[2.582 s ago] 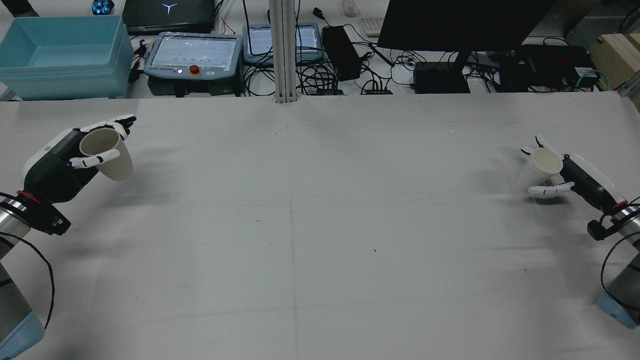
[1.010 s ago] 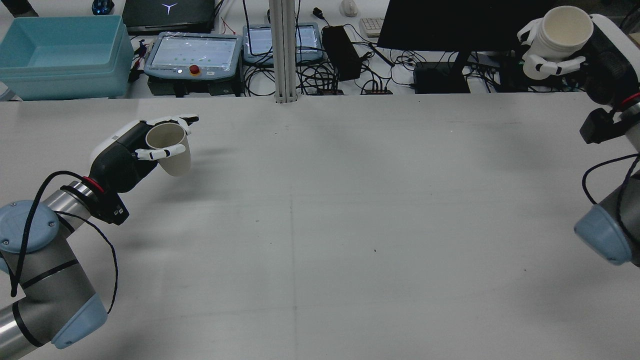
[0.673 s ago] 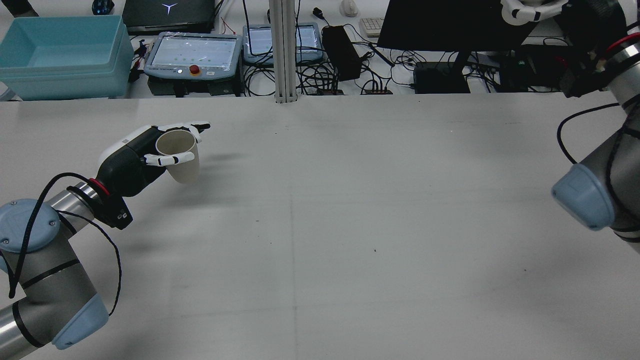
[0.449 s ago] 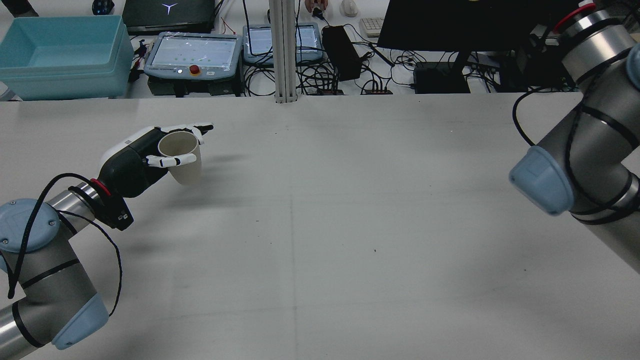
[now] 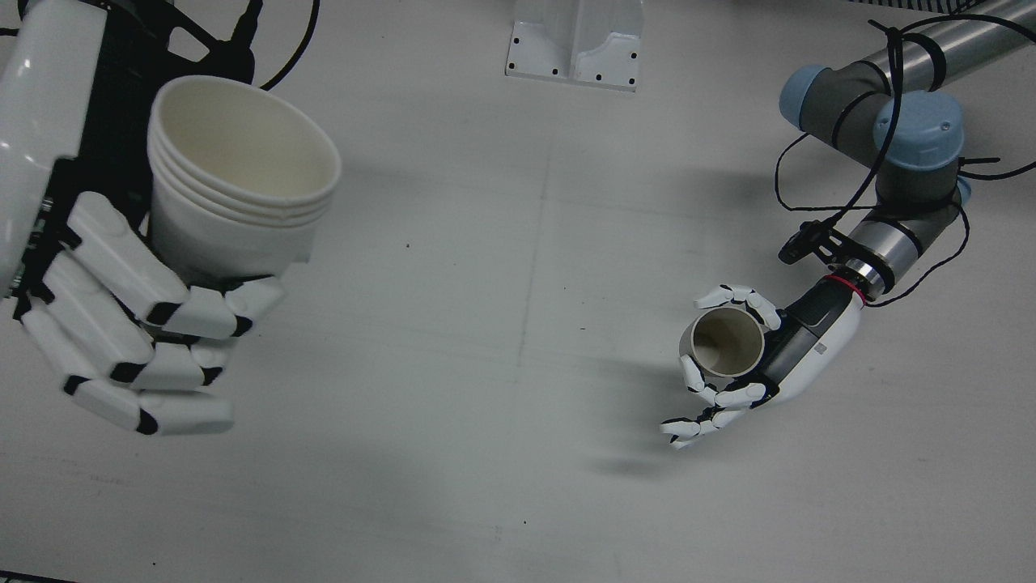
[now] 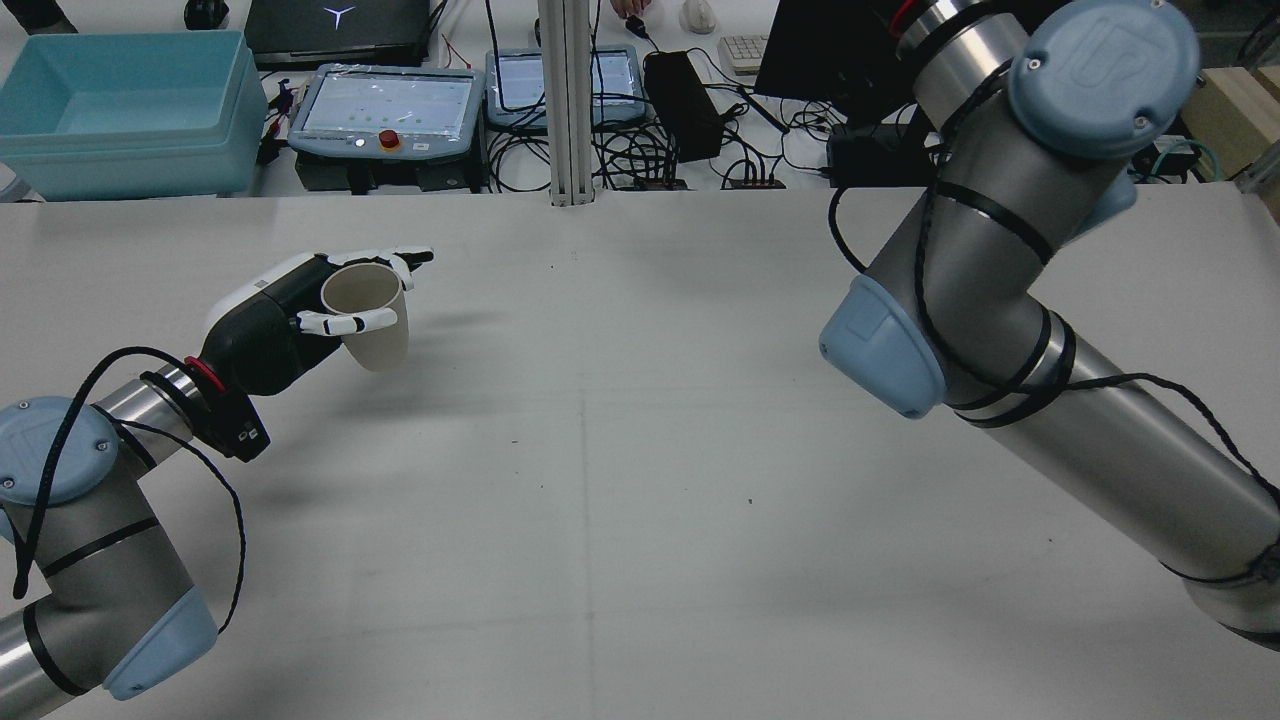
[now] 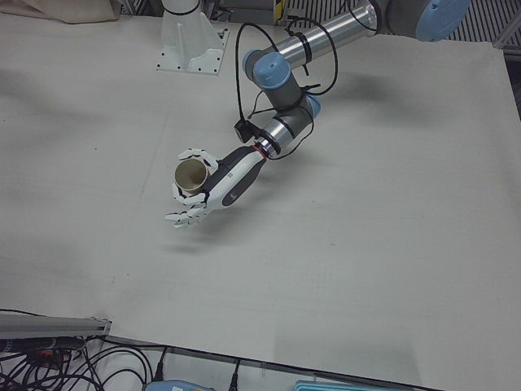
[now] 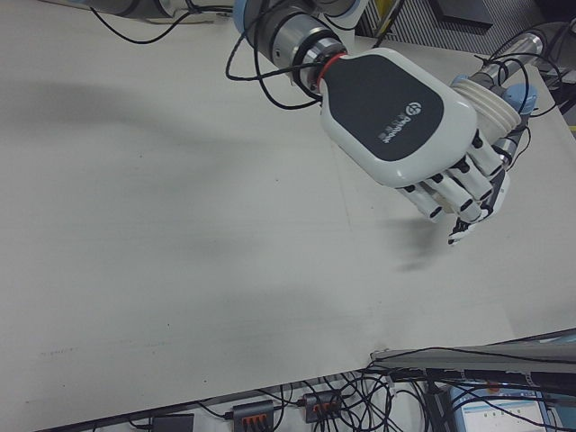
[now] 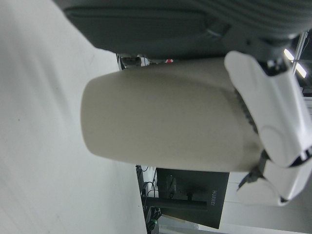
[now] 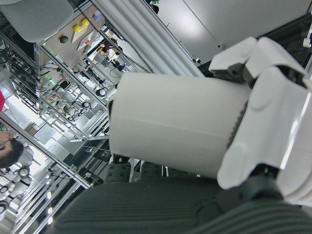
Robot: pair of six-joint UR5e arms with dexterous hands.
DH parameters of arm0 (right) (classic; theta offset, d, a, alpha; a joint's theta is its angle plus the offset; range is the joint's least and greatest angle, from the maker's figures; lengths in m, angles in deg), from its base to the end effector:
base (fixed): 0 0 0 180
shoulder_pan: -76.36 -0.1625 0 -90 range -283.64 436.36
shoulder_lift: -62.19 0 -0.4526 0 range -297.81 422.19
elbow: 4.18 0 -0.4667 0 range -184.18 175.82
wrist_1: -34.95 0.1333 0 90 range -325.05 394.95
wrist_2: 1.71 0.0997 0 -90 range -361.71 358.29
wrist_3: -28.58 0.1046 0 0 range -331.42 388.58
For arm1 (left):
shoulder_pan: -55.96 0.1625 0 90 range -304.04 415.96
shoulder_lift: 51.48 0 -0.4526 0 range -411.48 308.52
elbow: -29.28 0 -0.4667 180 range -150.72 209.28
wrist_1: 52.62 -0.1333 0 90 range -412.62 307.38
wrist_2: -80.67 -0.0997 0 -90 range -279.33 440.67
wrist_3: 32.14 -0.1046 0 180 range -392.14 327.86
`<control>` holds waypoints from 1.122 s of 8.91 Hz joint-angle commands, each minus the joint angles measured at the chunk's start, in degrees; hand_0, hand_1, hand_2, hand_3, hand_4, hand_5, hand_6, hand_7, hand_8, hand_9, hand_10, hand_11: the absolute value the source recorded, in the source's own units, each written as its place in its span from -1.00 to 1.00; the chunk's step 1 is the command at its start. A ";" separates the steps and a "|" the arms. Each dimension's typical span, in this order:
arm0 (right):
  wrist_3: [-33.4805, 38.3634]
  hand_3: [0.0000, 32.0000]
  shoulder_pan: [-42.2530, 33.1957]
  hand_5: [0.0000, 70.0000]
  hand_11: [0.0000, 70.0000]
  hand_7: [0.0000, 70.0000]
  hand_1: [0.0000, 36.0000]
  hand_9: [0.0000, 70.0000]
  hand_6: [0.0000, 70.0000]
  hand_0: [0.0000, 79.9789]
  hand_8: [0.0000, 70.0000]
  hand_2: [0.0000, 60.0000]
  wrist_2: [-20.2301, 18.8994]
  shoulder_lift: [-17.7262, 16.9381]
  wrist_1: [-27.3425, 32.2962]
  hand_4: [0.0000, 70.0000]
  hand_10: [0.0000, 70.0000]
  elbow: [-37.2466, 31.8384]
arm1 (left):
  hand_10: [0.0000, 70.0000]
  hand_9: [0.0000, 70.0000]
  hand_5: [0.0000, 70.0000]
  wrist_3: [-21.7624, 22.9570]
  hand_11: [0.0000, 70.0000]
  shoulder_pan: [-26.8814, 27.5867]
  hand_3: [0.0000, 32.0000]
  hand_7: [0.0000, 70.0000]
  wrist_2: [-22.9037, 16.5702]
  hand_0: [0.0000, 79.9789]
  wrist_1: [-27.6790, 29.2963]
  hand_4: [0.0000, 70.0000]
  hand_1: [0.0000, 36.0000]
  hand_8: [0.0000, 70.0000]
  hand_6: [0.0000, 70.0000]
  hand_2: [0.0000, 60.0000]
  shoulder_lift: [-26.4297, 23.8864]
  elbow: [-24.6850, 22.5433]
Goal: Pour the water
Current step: 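Raise the right hand's cup high and swing it toward the left hand, then tilt the right hand's cup over the cup held by the left hand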
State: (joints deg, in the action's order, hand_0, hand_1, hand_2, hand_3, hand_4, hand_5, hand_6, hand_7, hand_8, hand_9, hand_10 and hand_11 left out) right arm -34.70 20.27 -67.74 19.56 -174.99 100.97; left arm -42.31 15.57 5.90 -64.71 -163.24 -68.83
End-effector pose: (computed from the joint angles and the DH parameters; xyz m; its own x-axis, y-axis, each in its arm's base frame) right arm -0.2349 -0.6646 0.0875 -0.6952 -0.2977 0.6543 -0.7129 0.4025 -0.5743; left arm 0.4282 -0.5754 0.4145 -0.8440 -0.5289 -0.0892 -0.0849 0.2959 -0.9514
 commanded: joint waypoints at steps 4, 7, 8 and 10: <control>-19.51 -1.00 15.48 1.00 0.32 0.34 0.88 -0.11 0.03 0.46 -0.38 1.00 10.22 2.03 2.52 0.60 -0.11 -6.53 | -0.92 -0.67 1.00 -0.01 -0.84 0.05 -1.00 -0.28 -2.83 0.09 -4.06 0.17 1.00 -0.81 -0.67 1.00 -8.71 -2.53; -19.51 -1.00 15.84 1.00 0.31 0.26 0.84 -0.16 -0.01 0.45 -0.41 1.00 11.19 1.94 2.61 0.49 -0.12 -6.19 | -0.91 -0.65 1.00 -3.61 -0.83 3.12 -1.00 -0.28 -3.53 0.06 -6.63 0.17 1.00 -0.79 -0.66 1.00 -16.55 1.85; -19.25 -1.00 15.84 1.00 0.31 0.21 0.82 -0.18 -0.04 0.44 -0.43 1.00 11.19 0.89 2.61 0.39 -0.12 -4.27 | -0.91 -0.65 1.00 -3.62 -0.82 2.95 -1.00 -0.28 -3.54 0.04 -6.54 0.16 1.00 -0.79 -0.67 1.00 -16.57 2.30; -9.31 -1.00 12.26 1.00 0.52 0.25 0.68 -0.07 0.00 0.36 -0.35 1.00 14.41 -9.76 3.74 0.31 0.05 7.47 | -0.90 -0.63 1.00 -2.57 -0.82 0.86 -1.00 -0.28 -5.45 0.02 -1.56 0.16 1.00 -0.78 -0.67 1.00 -14.56 3.36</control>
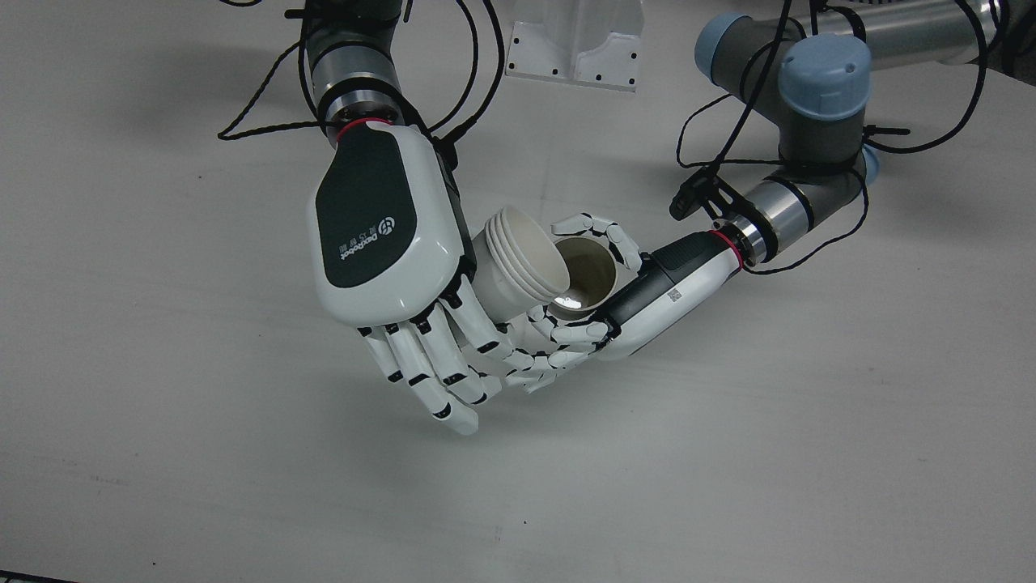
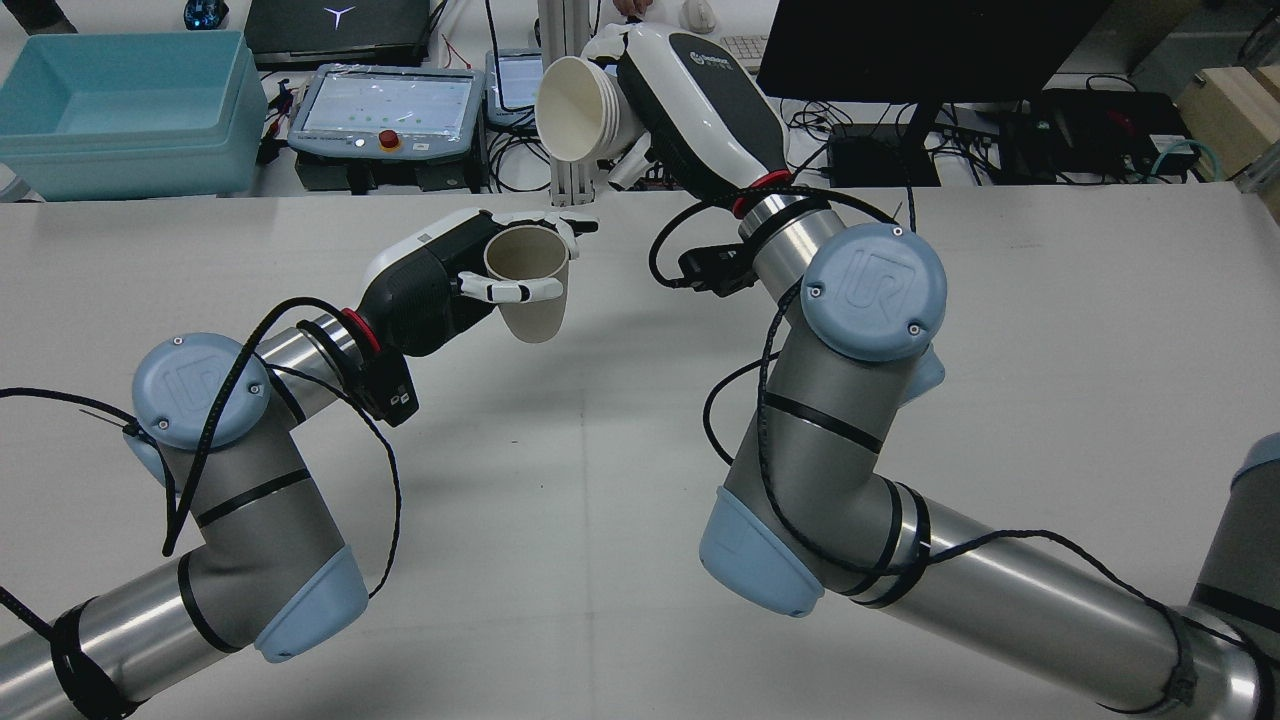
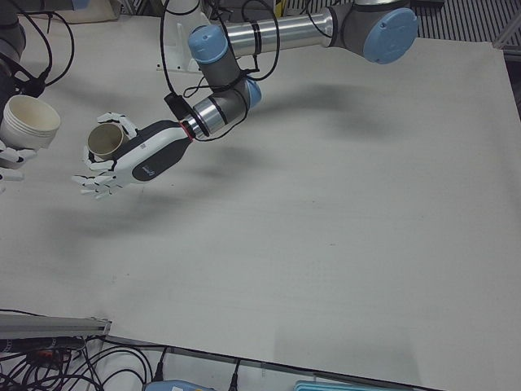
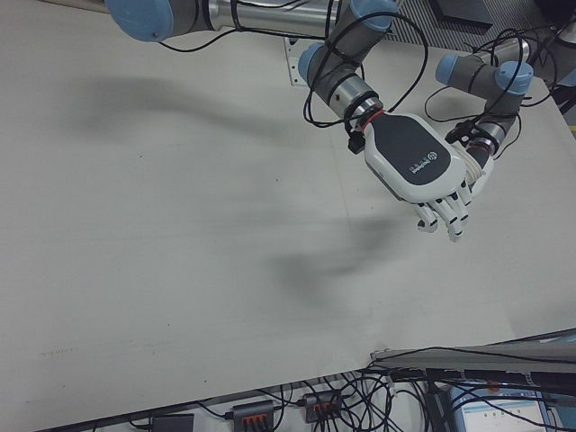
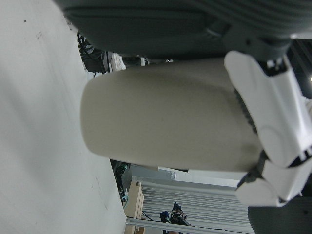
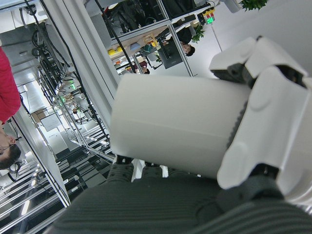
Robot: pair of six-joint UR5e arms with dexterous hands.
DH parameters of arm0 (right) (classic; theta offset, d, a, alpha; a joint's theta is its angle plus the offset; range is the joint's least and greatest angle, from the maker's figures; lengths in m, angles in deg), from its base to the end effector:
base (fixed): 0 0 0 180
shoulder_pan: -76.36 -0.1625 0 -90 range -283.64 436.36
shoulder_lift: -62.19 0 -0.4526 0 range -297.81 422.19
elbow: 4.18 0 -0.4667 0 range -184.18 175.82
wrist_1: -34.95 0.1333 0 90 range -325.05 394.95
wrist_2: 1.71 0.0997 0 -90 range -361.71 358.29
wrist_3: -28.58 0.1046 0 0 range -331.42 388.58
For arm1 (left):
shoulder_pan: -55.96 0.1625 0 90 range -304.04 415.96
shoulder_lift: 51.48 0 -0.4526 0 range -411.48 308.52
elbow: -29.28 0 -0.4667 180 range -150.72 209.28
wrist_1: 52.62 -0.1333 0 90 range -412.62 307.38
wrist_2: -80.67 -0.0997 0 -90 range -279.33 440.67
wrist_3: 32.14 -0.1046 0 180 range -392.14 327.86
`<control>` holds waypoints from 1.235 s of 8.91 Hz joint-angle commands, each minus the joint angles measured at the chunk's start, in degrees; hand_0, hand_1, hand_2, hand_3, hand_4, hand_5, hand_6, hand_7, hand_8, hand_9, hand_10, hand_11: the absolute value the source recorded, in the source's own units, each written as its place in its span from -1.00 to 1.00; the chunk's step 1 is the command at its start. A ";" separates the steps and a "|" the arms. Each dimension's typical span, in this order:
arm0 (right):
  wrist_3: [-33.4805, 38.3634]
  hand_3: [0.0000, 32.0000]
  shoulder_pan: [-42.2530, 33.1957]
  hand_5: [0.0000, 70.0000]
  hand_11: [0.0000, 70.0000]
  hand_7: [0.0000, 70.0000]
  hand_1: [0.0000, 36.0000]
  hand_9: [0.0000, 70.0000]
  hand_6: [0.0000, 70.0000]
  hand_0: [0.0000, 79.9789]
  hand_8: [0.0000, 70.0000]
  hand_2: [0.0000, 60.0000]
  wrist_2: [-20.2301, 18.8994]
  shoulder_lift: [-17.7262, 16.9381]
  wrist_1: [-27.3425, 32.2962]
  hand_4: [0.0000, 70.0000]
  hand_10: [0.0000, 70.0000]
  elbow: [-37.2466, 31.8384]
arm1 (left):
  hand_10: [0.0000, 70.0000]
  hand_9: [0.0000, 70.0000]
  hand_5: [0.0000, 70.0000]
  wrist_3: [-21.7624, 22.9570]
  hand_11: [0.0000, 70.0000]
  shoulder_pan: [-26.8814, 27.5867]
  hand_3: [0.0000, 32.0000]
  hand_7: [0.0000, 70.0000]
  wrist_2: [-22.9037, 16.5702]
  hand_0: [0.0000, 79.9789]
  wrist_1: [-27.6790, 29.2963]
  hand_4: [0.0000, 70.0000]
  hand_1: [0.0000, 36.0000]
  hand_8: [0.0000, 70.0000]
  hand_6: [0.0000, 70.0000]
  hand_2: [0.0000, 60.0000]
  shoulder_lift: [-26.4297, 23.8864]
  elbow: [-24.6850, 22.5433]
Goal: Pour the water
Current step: 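Tilt the right hand's cup over the cup held by the left hand, then move both hands apart, still holding their cups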
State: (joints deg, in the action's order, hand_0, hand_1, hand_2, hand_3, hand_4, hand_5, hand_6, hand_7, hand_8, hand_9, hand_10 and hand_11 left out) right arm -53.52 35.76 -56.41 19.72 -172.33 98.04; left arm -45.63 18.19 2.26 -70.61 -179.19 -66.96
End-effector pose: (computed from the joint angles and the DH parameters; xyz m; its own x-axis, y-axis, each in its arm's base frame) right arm -0.4012 -0.5991 0.1032 -0.5276 -0.3045 0.7930 -0.8367 0.3476 -0.4232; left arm 0.4972 -0.5805 0.2414 -0.8030 -0.5829 -0.1242 -0.1632 0.4155 -0.8948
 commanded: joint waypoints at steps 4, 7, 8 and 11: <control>54.78 -1.00 -10.63 0.61 0.86 -0.01 0.44 0.10 -0.10 0.25 -0.22 1.00 4.43 -36.32 4.52 -0.34 0.29 11.33 | -0.89 -0.60 1.00 3.30 -0.80 -16.60 -1.00 -0.26 -4.46 0.03 18.49 0.17 1.00 -0.76 -0.67 1.00 21.75 2.19; 62.83 -1.00 -16.78 0.72 1.00 0.01 0.42 0.37 0.03 0.23 0.03 1.00 1.46 -47.06 22.09 -0.11 0.48 1.82 | -0.89 -0.60 1.00 3.48 -0.81 -17.95 -1.00 -0.29 -4.38 0.04 28.53 0.22 1.00 -0.76 -0.70 1.00 28.37 8.51; 66.50 -1.00 -17.49 0.78 1.00 0.02 0.47 0.35 0.04 0.23 0.02 1.00 -0.56 -47.17 30.80 -0.04 0.44 -8.34 | -0.89 -0.61 1.00 3.39 -0.81 -18.04 -1.00 -0.31 -4.03 0.05 30.02 0.19 1.00 -0.77 -0.71 1.00 29.52 9.92; 68.47 -1.00 -17.41 0.69 1.00 -0.04 0.57 0.33 -0.01 0.21 0.01 1.00 -0.67 -47.18 43.08 -0.19 0.45 -25.55 | -0.89 -0.62 1.00 1.55 -0.81 -17.78 -1.00 -0.34 -0.26 0.02 41.60 0.17 1.00 -0.77 -0.73 1.00 32.96 19.73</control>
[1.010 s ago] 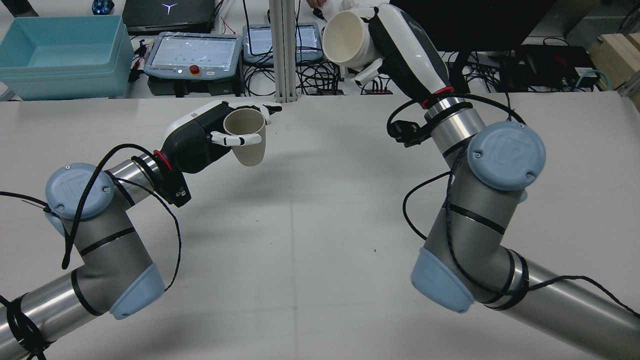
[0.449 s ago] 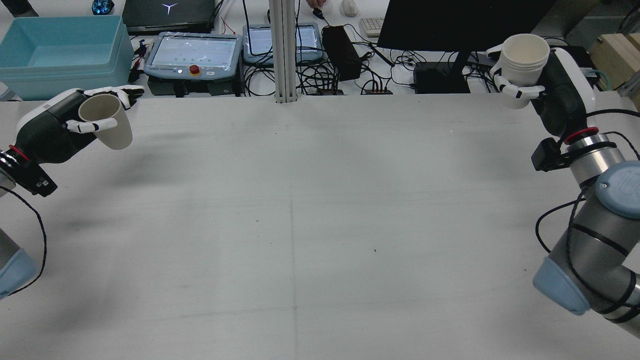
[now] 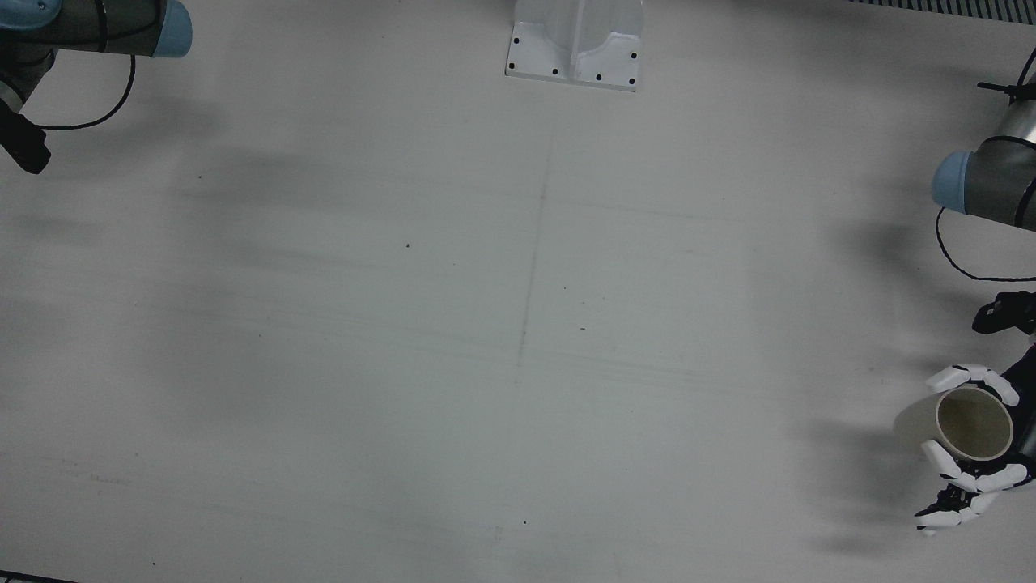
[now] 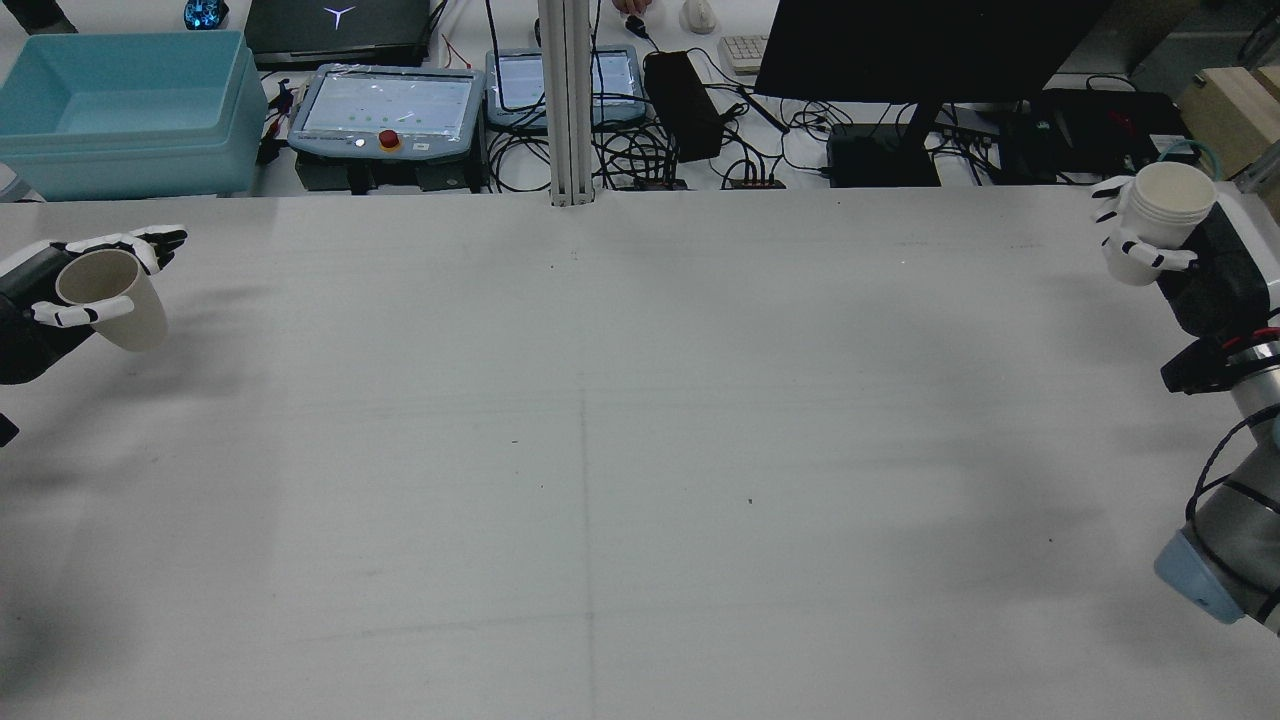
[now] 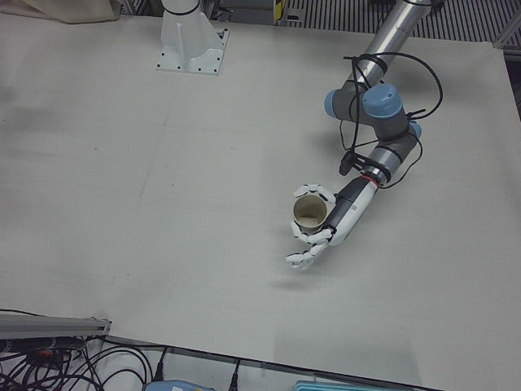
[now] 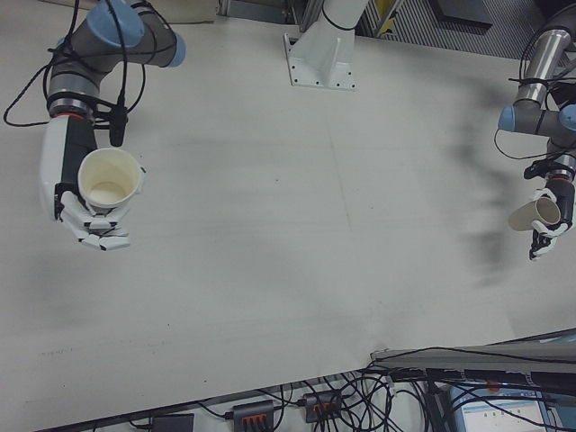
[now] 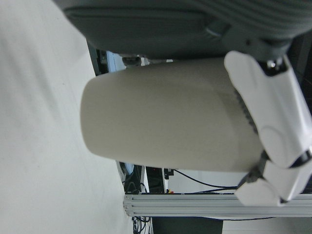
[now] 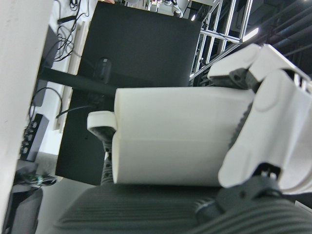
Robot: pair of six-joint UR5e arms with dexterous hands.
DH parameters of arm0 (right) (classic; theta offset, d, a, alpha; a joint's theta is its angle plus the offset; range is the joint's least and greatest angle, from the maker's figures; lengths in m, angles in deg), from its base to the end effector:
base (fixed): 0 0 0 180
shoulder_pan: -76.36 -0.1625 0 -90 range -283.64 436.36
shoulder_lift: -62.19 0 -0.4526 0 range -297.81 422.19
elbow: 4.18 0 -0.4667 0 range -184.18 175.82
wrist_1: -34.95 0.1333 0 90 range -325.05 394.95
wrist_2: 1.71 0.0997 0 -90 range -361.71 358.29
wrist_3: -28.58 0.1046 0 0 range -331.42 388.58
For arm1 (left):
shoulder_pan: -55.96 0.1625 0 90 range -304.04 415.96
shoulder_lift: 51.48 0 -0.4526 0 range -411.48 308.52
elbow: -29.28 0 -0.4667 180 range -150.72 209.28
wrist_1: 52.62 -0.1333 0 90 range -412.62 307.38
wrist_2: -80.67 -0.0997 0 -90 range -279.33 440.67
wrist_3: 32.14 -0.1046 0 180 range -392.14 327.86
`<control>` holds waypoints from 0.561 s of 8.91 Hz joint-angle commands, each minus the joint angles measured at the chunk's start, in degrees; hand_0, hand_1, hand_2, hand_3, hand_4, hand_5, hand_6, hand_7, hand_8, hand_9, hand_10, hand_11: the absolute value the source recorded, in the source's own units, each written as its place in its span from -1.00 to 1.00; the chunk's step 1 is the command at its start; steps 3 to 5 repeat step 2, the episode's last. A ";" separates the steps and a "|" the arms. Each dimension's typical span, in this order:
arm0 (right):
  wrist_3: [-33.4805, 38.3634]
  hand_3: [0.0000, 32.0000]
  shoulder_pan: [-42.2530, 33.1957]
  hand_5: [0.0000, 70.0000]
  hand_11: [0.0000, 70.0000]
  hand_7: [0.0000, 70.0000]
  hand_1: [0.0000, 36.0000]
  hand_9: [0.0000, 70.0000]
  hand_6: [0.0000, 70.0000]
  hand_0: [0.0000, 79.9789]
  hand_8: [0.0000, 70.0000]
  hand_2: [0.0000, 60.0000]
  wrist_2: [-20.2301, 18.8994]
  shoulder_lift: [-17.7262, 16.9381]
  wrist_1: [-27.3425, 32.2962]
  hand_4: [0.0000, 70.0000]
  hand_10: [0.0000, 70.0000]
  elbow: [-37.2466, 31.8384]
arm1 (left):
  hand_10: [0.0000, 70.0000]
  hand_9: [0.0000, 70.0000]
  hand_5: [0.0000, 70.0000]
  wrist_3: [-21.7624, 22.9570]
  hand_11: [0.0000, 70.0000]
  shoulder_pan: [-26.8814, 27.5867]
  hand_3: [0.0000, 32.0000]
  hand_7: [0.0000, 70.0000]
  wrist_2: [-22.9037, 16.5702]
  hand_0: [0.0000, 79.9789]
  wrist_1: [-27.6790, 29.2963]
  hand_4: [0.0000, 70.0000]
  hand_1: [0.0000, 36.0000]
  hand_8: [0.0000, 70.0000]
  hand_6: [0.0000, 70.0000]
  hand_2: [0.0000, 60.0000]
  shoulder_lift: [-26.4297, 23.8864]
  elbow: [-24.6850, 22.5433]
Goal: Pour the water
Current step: 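Move both hands apart, still holding their cups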
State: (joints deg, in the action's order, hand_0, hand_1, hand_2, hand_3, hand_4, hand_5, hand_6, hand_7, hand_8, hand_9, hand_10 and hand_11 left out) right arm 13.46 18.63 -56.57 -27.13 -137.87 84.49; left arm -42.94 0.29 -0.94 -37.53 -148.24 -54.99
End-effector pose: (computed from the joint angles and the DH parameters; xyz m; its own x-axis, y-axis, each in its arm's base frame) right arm -0.1398 -0.5839 0.7097 -0.9781 -0.0704 0.1960 -0.2014 0.0806 -0.9762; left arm 0.2422 -0.6181 0.6706 -0.9095 -0.3914 -0.1402 0.0141 0.3081 -0.9513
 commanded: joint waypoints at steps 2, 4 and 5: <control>1.84 -1.00 -0.02 0.59 1.00 -0.12 0.56 0.30 -0.06 0.21 -0.01 1.00 -0.34 -0.16 12.92 -0.30 0.45 -19.82 | -0.89 -0.61 1.00 -6.48 -0.81 0.30 -1.00 -0.36 3.56 0.02 16.52 0.21 0.99 -0.76 -0.71 1.00 1.93 13.41; 1.84 -1.00 -0.02 0.59 1.00 -0.12 0.56 0.30 -0.06 0.21 -0.01 1.00 -0.34 -0.16 12.92 -0.30 0.45 -19.82 | -0.89 -0.61 1.00 -6.48 -0.81 0.30 -1.00 -0.36 3.56 0.02 16.52 0.21 0.99 -0.76 -0.71 1.00 1.93 13.41; 1.84 -1.00 -0.02 0.59 1.00 -0.12 0.56 0.30 -0.06 0.21 -0.01 1.00 -0.34 -0.16 12.92 -0.30 0.45 -19.82 | -0.89 -0.61 1.00 -6.48 -0.81 0.30 -1.00 -0.36 3.56 0.02 16.52 0.21 0.99 -0.76 -0.71 1.00 1.93 13.41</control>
